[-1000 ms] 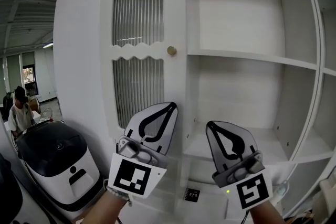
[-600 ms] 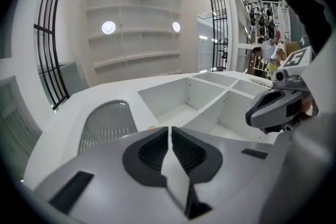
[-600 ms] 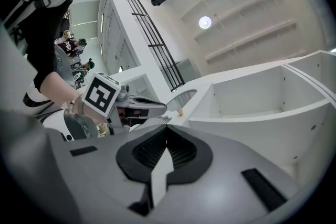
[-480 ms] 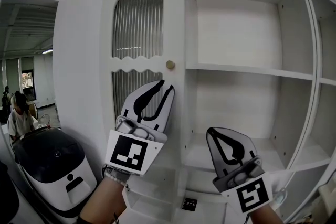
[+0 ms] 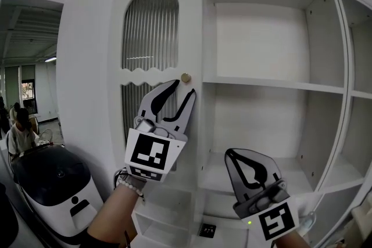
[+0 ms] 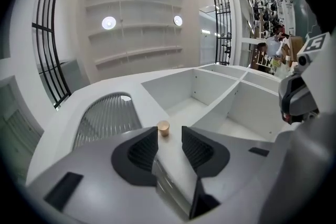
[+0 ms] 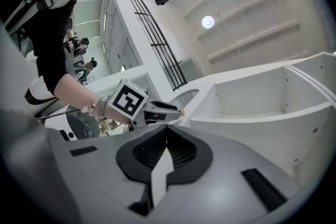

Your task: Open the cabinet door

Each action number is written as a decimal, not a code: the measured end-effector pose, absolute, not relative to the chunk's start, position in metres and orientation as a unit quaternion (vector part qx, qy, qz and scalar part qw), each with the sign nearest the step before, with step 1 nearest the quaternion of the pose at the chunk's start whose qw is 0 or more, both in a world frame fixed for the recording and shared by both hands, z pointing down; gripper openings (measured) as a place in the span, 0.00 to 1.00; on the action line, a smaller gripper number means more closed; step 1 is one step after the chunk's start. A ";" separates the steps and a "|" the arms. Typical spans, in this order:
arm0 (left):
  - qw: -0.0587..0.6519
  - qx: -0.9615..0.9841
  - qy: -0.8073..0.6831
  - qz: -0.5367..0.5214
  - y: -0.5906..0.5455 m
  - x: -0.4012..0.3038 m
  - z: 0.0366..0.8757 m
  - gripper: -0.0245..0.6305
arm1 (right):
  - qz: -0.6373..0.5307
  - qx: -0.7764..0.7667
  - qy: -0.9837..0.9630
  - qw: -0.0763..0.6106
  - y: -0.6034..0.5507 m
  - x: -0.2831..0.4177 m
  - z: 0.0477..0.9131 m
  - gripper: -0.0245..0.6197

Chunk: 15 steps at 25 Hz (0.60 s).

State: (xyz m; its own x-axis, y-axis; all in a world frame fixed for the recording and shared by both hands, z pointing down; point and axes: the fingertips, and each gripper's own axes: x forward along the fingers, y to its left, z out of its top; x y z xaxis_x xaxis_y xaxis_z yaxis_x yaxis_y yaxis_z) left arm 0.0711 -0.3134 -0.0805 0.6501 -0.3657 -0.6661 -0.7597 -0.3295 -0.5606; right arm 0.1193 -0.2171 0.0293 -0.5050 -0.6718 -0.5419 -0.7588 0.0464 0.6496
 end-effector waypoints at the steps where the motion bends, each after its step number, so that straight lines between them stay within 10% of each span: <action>1: 0.451 -0.786 0.361 0.220 -0.316 0.070 -0.083 0.23 | 0.481 -0.496 0.722 0.045 -0.217 0.120 0.030 0.04; 15: 0.415 -0.799 0.372 0.227 -0.329 0.073 -0.096 0.23 | 0.473 -0.503 0.722 0.038 -0.219 0.127 0.038 0.04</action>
State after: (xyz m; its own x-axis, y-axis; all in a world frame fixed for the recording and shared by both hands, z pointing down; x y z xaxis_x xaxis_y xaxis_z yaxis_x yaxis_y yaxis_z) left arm 0.0728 -0.3293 -0.0963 0.6207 -0.4053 -0.6712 -0.7821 -0.3797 -0.4941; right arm 0.1269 -0.2190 0.0380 -0.4918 -0.6908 -0.5300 -0.7619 0.0468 0.6461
